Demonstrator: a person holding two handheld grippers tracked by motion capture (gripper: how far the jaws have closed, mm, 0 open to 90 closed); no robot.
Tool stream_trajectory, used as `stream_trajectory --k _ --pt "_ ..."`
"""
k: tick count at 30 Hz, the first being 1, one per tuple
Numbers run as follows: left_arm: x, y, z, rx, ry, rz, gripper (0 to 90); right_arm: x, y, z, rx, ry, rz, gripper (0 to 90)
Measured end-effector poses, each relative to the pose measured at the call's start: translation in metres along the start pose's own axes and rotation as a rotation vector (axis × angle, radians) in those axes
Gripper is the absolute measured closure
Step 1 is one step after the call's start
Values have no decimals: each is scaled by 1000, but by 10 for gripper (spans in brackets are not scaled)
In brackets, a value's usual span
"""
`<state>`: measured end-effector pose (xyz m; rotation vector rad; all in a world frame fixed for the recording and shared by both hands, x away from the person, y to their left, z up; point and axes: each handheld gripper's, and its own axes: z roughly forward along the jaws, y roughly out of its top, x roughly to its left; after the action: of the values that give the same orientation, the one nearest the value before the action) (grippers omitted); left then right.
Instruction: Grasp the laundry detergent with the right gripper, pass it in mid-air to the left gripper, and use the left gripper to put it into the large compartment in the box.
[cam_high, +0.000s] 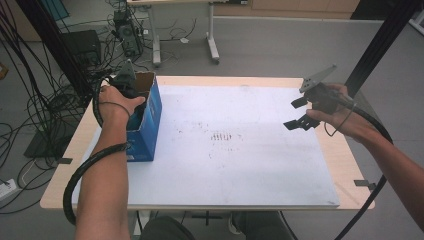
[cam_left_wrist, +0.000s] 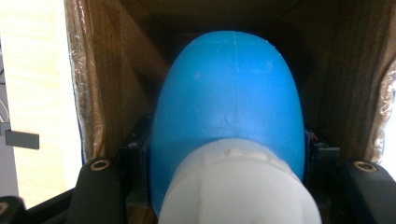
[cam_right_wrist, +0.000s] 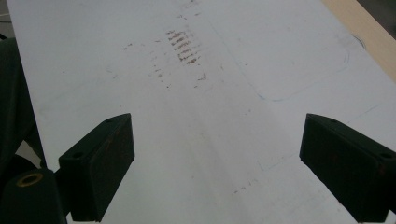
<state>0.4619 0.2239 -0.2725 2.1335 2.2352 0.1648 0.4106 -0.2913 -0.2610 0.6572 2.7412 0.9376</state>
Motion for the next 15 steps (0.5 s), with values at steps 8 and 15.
stream_trajectory --k 8,15 --pt "0 0 0 -1 0 0 370 0 0 0 1 0 0 101" --pt "0 0 0 -2 1 1 370 0 -1 -1 -1 -3 1 100"
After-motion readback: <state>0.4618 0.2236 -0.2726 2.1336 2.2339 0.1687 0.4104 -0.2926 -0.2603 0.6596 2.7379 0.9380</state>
